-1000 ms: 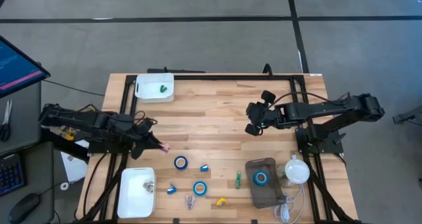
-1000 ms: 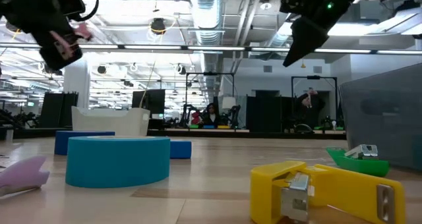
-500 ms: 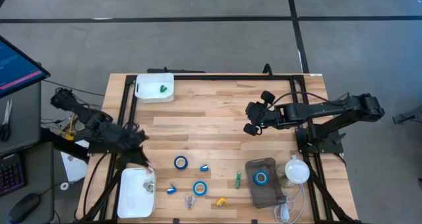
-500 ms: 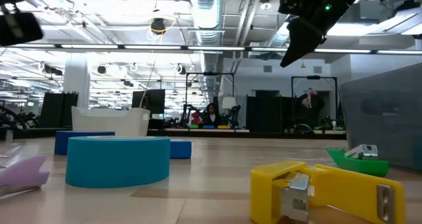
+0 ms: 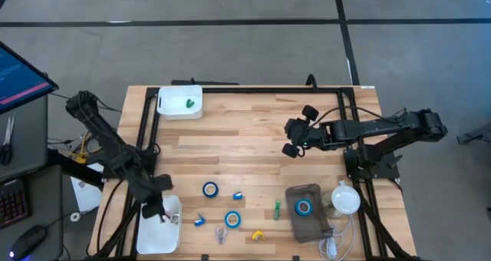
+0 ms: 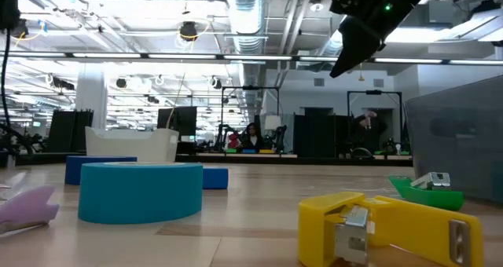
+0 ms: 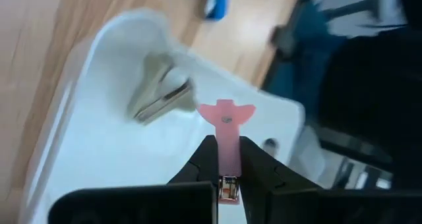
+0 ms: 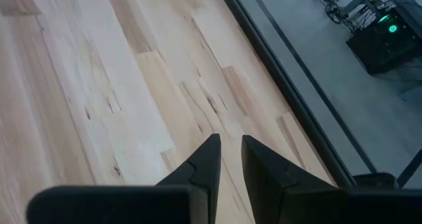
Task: Pick and place Stapler, Stapler remover, tape
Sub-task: Put the pink staple remover into the bottom white bin
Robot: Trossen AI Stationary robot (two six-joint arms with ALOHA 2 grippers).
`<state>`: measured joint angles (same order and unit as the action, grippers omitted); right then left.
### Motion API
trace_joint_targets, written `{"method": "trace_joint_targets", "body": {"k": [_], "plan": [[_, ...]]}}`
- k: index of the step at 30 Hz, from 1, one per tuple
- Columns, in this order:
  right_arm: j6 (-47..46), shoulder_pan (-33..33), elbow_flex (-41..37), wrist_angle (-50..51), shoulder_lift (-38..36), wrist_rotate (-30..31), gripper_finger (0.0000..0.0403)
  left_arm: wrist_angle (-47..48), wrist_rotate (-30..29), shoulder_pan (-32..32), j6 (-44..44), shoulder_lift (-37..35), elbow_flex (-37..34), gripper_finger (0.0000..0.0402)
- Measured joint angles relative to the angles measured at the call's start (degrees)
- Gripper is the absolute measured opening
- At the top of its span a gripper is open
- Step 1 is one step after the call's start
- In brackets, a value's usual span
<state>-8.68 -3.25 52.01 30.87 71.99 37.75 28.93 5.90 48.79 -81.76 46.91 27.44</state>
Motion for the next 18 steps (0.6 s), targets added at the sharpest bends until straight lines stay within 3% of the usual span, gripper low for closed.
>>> {"method": "trace_joint_targets", "body": {"k": [7, 18], "plan": [[0.5, 0.0, 0.0, -0.1, 0.0, 0.0, 0.0054, -0.2, 4.2, 0.0, -1.9, 6.5, 0.0, 0.0016], [1.3, 0.1, 0.0, -0.1, 0.0, 0.0, 0.0054, -0.3, 4.4, -2.2, -2.8, 7.0, 0.0, 0.0101]]}}
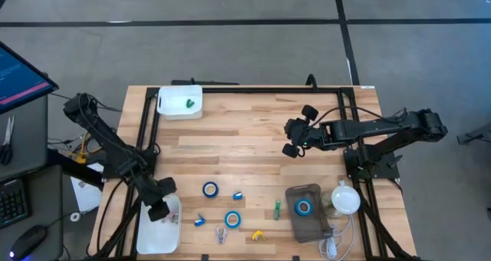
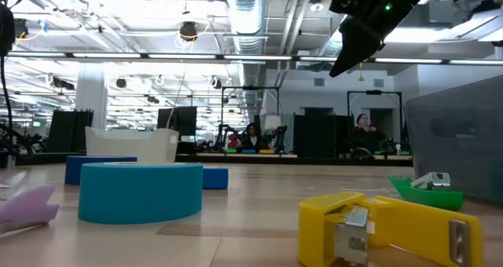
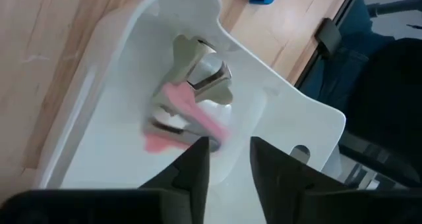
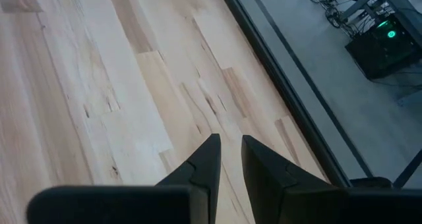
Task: Pick and place Stapler, Stapler remover, tape
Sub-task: Put the pink staple remover into the bottom white bin, then put the blue tape into the black bin
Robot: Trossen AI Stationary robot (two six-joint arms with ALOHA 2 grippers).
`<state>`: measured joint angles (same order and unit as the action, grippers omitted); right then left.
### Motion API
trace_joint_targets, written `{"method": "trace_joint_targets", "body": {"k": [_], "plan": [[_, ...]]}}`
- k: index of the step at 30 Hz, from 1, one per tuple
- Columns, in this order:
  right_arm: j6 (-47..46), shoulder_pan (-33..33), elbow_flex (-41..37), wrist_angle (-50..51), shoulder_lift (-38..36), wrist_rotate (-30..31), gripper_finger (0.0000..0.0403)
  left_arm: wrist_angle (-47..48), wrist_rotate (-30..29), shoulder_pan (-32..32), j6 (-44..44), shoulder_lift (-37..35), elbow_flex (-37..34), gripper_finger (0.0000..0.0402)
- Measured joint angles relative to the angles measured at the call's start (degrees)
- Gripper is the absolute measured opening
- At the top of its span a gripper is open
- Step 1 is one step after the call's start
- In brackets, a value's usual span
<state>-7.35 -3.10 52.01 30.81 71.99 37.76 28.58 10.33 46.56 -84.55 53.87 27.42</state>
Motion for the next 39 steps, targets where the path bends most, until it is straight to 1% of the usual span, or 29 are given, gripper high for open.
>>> {"method": "trace_joint_targets", "body": {"k": [3, 5, 8, 11, 13, 15, 19, 21, 23, 25, 27, 30, 35, 39], "plan": [[0.2, 0.3, 0.0, 0.0, 0.0, 0.0, 0.0054, 0.0, 0.7, 0.0, 1.0, -0.1, 0.0, 0.0112], [0.8, 0.7, 0.0, 0.0, 0.0, 0.0, 0.0054, 0.0, 0.6, 0.0, 2.2, -0.2, 0.0, 0.0111], [2.1, 1.1, 0.0, 0.0, 0.0, -0.1, 0.0054, 0.0, 0.6, 0.0, 3.6, -0.7, 0.0, 0.0097], [2.3, 1.1, 0.0, -0.1, 0.0, -0.2, 0.0054, -0.6, -0.2, -1.3, 5.0, -2.1, 0.0, 0.0076], [2.3, 1.0, 0.0, -0.4, 0.0, -0.3, 0.0054, -1.1, -2.5, -3.0, 5.4, -3.7, 0.0, 0.0061], [2.4, 0.6, 0.0, -1.0, 0.0, -0.4, 0.0054, -3.1, -6.7, -5.1, 8.3, -5.3, 0.0, 0.0044], [2.4, 0.4, 0.0, -1.3, 0.0, -0.4, 0.0054, -9.9, -15.3, -10.2, 21.3, -7.8, 0.0, 0.0016], [2.4, 0.4, 0.0, -1.3, 0.0, -0.4, 0.0054, -12.3, -17.8, -13.3, 27.8, -7.9, 0.0, 0.0005], [2.4, 0.5, 0.0, -1.3, 0.0, -0.4, 0.0054, -12.2, -18.6, -16.3, 31.5, -7.5, 0.0, 0.0003], [2.4, 0.5, 0.0, -1.3, 0.0, -0.4, 0.0054, -12.3, -18.4, -19.1, 33.9, -5.7, 0.0, 0.0002], [2.4, 0.5, 0.0, -1.3, 0.0, -0.4, 0.0054, -11.9, -17.0, -21.2, 36.5, -3.3, 0.0, 0.0002], [2.4, 0.5, 0.0, -1.3, 0.0, -0.4, 0.0054, -11.3, -16.7, -23.0, 41.5, 2.0, 1.5, 0.0002], [2.4, 0.6, 0.0, -1.3, 0.0, -0.3, 0.0054, -11.5, -18.3, -24.7, 54.3, 12.8, 8.3, 0.0002], [2.4, 0.6, 0.0, -1.3, 0.0, -0.3, 0.0054, -10.9, -18.5, -26.1, 63.0, 18.6, 12.1, 0.0003]]}}
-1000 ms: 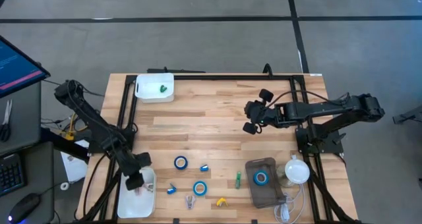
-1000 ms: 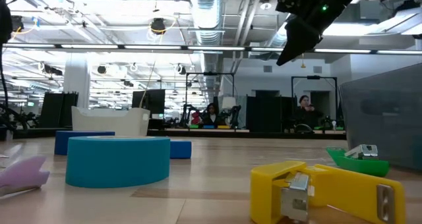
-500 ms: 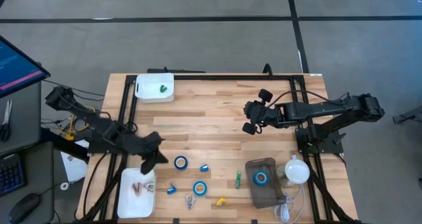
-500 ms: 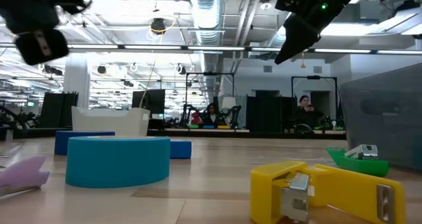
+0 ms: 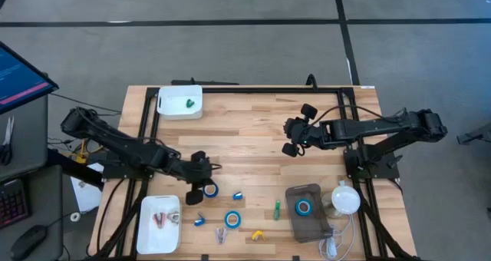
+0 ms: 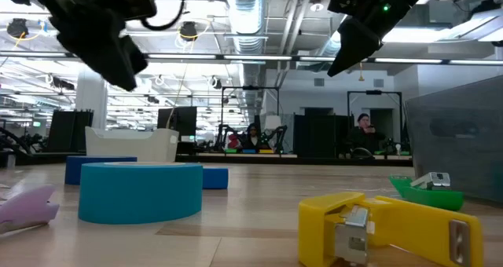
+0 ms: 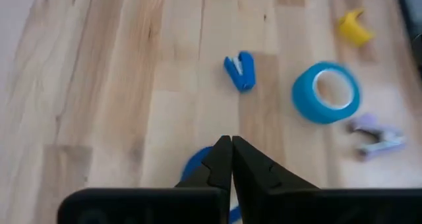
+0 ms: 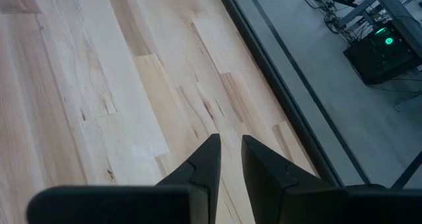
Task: Pick and place Stapler, Stapler remover, tape
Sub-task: Put the blue tape into the black bin
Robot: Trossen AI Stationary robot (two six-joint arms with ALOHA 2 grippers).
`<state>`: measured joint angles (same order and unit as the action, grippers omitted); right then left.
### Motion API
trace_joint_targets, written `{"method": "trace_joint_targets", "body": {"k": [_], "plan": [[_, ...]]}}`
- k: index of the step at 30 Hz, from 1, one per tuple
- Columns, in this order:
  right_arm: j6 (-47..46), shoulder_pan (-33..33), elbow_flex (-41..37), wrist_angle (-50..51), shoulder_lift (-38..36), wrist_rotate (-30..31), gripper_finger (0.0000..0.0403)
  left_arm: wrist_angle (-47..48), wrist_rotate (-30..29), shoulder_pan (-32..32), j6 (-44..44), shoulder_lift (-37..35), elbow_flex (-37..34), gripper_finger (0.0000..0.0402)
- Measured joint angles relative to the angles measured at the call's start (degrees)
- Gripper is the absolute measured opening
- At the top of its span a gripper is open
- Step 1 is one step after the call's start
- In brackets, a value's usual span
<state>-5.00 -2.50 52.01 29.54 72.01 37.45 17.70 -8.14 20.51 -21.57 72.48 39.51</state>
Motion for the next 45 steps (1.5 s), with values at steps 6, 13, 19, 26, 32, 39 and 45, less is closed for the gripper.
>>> {"method": "trace_joint_targets", "body": {"k": [6, 13, 19, 26, 32, 39, 45], "plan": [[0.0, 0.0, 0.0, 0.4, 0.0, 0.0, 0.0054, 3.0, 0.1, -1.8, 3.8, 3.2, 0.4, 0.0033], [0.0, 0.0, 0.0, 1.1, 0.0, 0.0, 0.0054, 3.2, 1.0, -2.0, 5.2, 6.1, 0.3, 0.0094], [0.0, 0.0, 0.0, 1.1, 0.0, 0.0, 0.0054, 3.1, 1.7, -2.0, 5.2, 9.5, 0.1, 0.0126], [0.0, 0.0, 0.0, 1.3, 0.0, 0.0, 0.0054, 2.4, 1.7, -2.0, 5.1, 13.9, 0.1, 0.0138], [0.0, 0.0, 0.0, 1.3, 0.0, 0.0, 0.0054, 0.3, 1.9, -2.0, 4.6, 17.4, 0.3, 0.0131], [0.0, 0.0, 0.0, 1.3, 0.0, 0.0, 0.0054, -2.3, 1.5, -2.3, 5.1, 18.6, 0.2, 0.007], [0.0, 0.0, 0.0, 1.3, 0.0, 0.0, 0.0054, -2.4, -1.3, -4.1, 5.1, 14.5, -0.1, 0.002]]}}
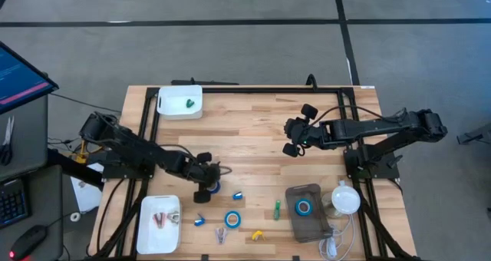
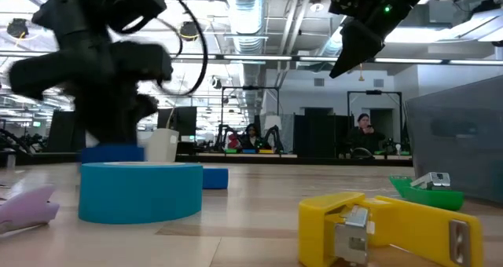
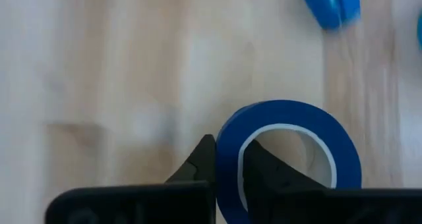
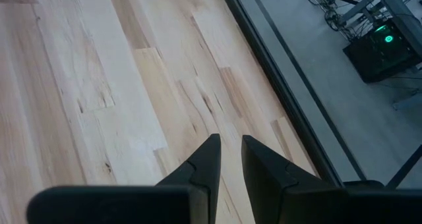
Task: Pick and place Stapler, Stapler remover, tape
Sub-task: Put the blue tape into the black bin
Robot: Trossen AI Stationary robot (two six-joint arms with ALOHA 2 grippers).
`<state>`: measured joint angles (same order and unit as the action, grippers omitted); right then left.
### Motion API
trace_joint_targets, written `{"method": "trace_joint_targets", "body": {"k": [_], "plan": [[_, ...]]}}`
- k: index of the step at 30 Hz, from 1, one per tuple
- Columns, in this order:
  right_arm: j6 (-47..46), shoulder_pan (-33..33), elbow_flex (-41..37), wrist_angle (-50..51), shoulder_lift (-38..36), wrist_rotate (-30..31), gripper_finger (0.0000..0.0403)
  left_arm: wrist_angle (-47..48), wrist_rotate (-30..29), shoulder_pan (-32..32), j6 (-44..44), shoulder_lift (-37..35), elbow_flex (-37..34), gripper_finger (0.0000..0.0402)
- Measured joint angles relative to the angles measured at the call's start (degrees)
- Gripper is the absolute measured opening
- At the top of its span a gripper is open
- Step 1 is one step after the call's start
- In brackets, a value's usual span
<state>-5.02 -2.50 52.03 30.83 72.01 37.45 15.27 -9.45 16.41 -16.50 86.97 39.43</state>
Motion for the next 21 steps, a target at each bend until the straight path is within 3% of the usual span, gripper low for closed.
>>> {"method": "trace_joint_targets", "body": {"k": [5, 10, 17, 21], "plan": [[0.3, -0.3, 0.0, 0.9, 0.0, 0.0, 0.0054, -1.3, -5.6, -2.5, 3.5, -6.6, 0.0, 0.002], [0.5, -0.9, 0.0, 3.1, 0.0, -0.1, 0.0054, -10.0, -7.4, -7.0, 9.6, -12.8, -2.0, 0.002], [0.5, -2.8, 0.0, 3.9, -1.1, 0.1, 0.0054, -28.7, 0.4, -15.3, 10.6, -21.5, -12.8, 0.002], [0.5, -3.8, 0.0, 3.5, -3.2, 0.1, 0.0054, -31.0, 0.8, -16.9, 10.9, -23.2, -15.0, 0.002]]}}
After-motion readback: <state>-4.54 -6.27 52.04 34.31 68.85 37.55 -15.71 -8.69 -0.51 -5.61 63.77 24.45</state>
